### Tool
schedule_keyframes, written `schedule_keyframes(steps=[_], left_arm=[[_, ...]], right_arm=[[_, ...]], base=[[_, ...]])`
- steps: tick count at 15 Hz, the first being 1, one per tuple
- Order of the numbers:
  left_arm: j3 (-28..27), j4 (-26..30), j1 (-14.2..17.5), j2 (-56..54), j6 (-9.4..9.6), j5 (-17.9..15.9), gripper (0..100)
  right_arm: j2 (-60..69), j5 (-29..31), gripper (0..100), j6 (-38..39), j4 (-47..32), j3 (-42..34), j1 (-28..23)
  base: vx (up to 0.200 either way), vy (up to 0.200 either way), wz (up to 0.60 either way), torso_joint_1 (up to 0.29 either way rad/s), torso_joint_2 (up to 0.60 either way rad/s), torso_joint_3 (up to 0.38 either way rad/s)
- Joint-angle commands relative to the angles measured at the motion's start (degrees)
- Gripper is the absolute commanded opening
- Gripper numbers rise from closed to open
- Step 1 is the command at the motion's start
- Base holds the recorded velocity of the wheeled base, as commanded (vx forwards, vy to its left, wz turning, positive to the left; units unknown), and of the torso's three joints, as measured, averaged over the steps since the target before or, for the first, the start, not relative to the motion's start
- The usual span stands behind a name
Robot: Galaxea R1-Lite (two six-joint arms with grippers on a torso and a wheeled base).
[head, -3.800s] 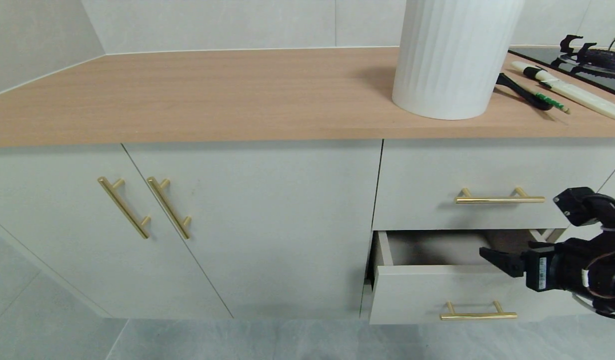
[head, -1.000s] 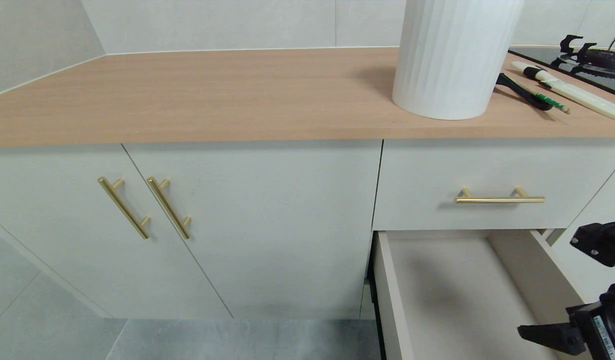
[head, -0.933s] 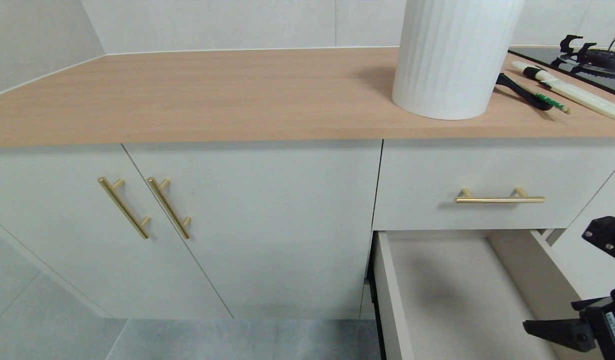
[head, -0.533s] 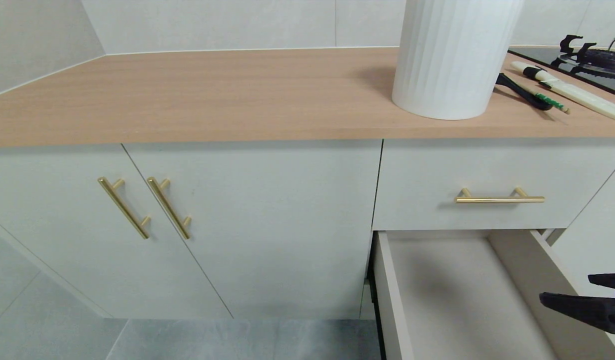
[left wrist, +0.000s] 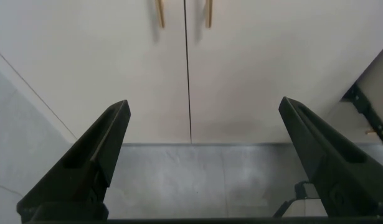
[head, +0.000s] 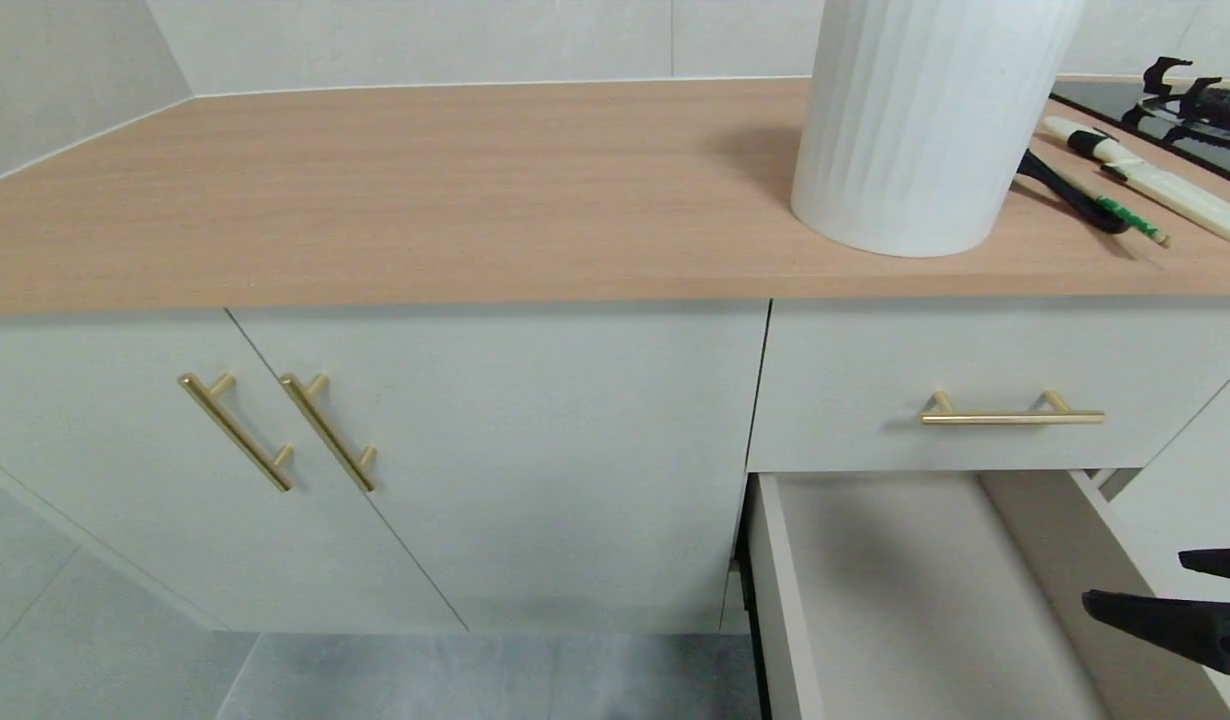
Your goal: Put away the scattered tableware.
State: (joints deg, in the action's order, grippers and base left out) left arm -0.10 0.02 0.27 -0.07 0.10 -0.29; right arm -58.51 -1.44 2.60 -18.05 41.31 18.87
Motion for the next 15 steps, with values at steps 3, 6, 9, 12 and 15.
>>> schedule_keyframes(steps=[3,6,9,12,15], left_arm=[[0.0,0.0,0.0,0.1,-0.01,0.0,100],[0.0,0.0,0.0,0.1,-0.01,0.0,100],[0.0,0.0,0.0,0.1,-0.01,0.0,100],[0.0,0.0,0.0,0.1,-0.01,0.0,100],[0.0,0.0,0.0,0.1,-0.01,0.0,100]], right_arm=[[0.2,-0.1,100,-1.0,0.0,-0.1,0.0],[0.5,-0.1,100,-1.3,0.0,-0.2,0.0],[0.5,-0.1,100,-1.3,0.0,-0.2,0.0],[1.0,-0.1,100,-1.4,0.1,-0.7,0.0],[-1.3,2.8,100,-2.3,0.9,3.4,0.0]], base=[[0.0,0.0,0.0,0.129,-0.62,-0.258],[0.0,0.0,0.0,0.118,-0.5,-0.253],[0.0,0.0,0.0,0.328,-0.46,-0.258],[0.0,0.0,0.0,0.17,-0.3,-0.162],[0.0,0.0,0.0,0.029,-0.05,-0.024]])
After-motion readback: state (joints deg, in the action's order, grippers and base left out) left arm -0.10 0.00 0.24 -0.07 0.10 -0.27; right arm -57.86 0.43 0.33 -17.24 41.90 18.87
